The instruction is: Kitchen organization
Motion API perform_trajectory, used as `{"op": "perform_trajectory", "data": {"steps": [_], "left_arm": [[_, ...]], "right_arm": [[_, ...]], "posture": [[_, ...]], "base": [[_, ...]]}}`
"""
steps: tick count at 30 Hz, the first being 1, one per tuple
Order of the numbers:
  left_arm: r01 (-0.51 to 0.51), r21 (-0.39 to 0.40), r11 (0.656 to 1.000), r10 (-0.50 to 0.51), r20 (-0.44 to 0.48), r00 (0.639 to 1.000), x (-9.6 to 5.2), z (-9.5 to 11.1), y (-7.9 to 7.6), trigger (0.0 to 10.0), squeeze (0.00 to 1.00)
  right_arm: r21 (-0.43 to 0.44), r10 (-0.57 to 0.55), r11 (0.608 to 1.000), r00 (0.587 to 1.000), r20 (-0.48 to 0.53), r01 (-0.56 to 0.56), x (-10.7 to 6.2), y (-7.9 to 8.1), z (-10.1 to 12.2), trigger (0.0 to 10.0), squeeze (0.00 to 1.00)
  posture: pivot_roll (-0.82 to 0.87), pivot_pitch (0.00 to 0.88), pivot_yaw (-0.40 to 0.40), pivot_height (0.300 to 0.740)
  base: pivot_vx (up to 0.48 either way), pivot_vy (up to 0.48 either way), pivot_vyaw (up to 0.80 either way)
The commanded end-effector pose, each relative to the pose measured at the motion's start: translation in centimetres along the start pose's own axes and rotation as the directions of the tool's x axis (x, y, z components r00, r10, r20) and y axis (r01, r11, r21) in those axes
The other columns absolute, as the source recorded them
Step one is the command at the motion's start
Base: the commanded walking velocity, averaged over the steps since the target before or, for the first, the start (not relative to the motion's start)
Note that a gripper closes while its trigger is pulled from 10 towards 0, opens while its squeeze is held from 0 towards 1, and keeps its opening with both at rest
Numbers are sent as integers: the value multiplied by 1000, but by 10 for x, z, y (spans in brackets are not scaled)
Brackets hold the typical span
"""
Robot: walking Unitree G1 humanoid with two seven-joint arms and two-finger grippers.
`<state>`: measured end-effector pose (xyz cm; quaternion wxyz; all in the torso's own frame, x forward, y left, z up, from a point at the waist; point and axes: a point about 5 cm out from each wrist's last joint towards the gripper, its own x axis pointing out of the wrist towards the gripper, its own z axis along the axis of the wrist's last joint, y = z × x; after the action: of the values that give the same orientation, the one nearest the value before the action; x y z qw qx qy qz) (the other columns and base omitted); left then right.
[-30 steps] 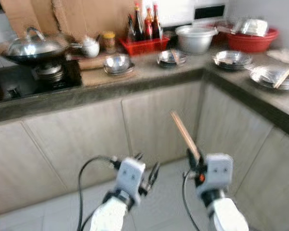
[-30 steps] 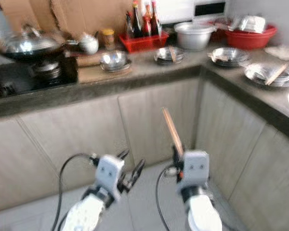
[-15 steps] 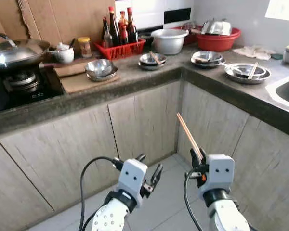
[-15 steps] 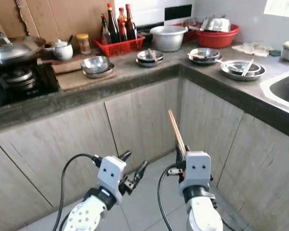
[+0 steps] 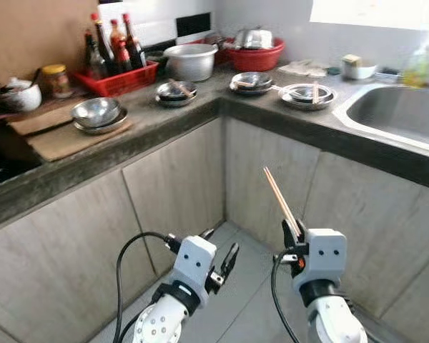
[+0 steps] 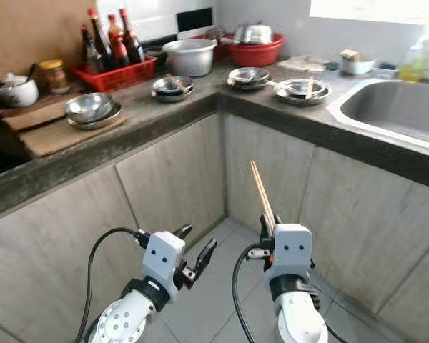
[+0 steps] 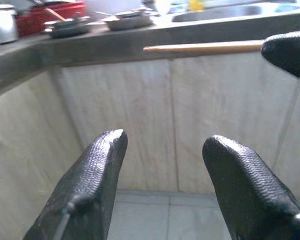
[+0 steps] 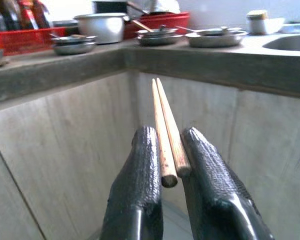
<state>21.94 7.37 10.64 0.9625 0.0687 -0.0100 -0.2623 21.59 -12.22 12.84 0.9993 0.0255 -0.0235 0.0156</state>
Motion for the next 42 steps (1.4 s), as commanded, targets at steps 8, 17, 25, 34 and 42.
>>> {"op": "perform_trajectory", "data": {"steps": [8,17,25,34,42], "left_arm": [[7,9,1000,-7,-4,1000,1,2,1,10000,0],[7,9,1000,-7,-3,1000,1,2,1,10000,0],[12,20,1000,-11,-5,1000,1,2,1,10000,0],[24,38,999,-24,-2,1000,1,2,-1,10000,0],[10,20,1000,-10,13,1000,2,4,2,10000,0]], "right_arm": [[-2,-9,1000,1000,4,9,1,0,2,10000,0],[-5,-16,1000,1000,2,16,1,0,2,10000,0],[-12,-16,1000,1000,0,16,1,0,2,10000,0],[-22,-18,1000,1000,14,18,2,0,3,10000,0],[-28,-30,999,996,79,33,11,-4,20,10000,0]], "posture": [[-30,0,38,740],[-30,0,40,740],[-29,0,37,740],[-29,0,40,740],[-27,0,38,740]], "base": [[0,210,-800],[0,263,-800],[0,0,-800],[338,-107,-267],[417,-60,0]]}}
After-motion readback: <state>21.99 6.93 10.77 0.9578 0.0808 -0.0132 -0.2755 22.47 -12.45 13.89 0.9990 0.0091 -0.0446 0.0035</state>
